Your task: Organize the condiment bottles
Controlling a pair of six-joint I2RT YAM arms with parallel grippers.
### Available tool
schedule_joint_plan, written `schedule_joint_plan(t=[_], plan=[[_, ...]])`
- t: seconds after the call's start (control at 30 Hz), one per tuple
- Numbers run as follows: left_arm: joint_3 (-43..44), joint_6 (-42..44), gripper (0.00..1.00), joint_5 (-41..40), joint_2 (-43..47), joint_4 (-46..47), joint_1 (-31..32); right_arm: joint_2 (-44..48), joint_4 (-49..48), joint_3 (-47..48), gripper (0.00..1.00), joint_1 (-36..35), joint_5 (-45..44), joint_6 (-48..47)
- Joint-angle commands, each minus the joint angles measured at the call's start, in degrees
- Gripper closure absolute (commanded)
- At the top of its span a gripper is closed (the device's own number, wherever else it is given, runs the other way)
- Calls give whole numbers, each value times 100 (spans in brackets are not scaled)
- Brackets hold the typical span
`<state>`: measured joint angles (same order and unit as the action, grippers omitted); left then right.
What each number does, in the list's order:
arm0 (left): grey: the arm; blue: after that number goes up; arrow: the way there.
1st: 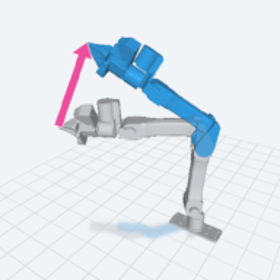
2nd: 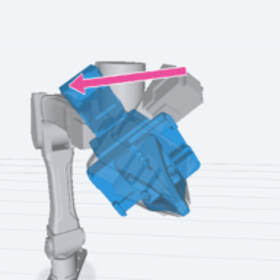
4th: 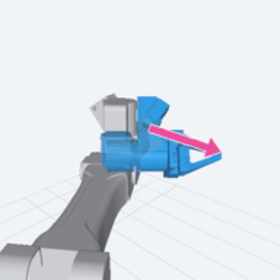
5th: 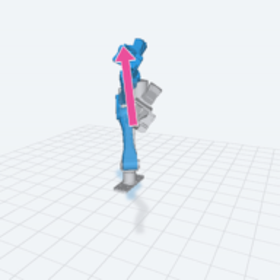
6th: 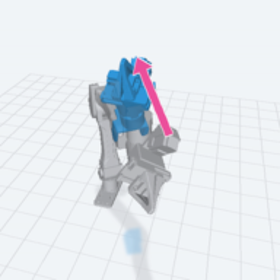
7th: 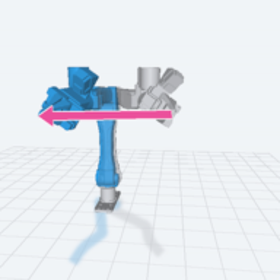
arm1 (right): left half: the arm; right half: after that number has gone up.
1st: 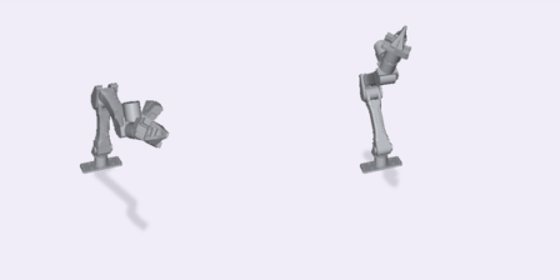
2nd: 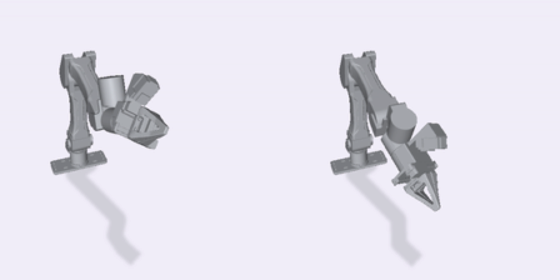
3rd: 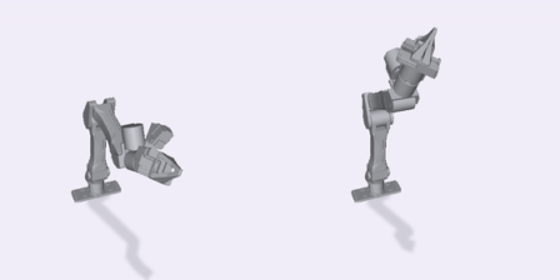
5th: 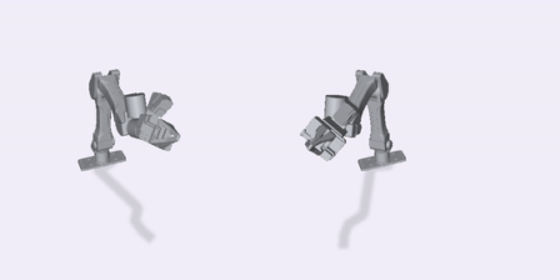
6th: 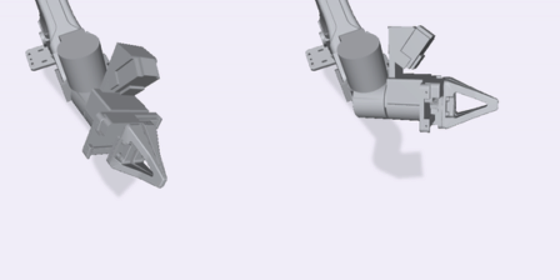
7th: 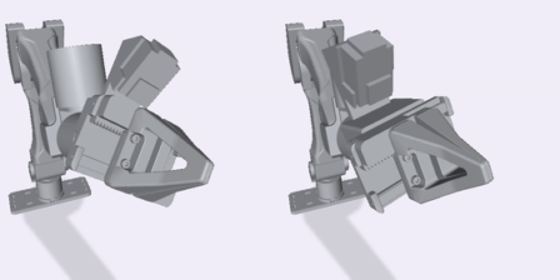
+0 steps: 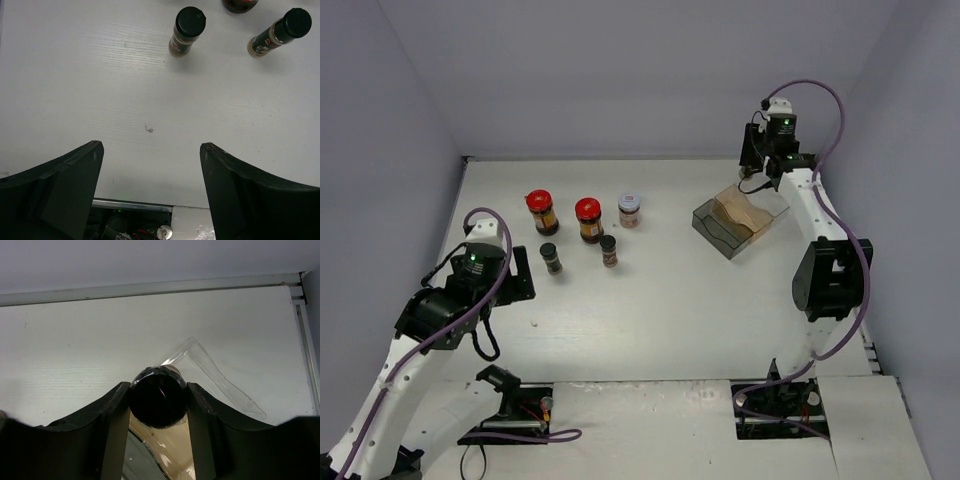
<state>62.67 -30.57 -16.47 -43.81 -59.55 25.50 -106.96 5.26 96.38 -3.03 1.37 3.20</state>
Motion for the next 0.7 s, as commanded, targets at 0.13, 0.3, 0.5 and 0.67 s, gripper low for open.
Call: schedule_joint_plan(t=[0.13,0.3,0.5,0.67], plan=[[17,209,21,30,-286,505,17,-264,-367,206,100,276,145,102],[-10,288,21,74,-356,681,17,-501,-464,215,100,424,109,110],[-71,288,21,74,-418,699,17,-861,-473,338,100,487,101,84],[-71,297,21,74,-470,725,17,-1204,-640,443,100,505,101,31]])
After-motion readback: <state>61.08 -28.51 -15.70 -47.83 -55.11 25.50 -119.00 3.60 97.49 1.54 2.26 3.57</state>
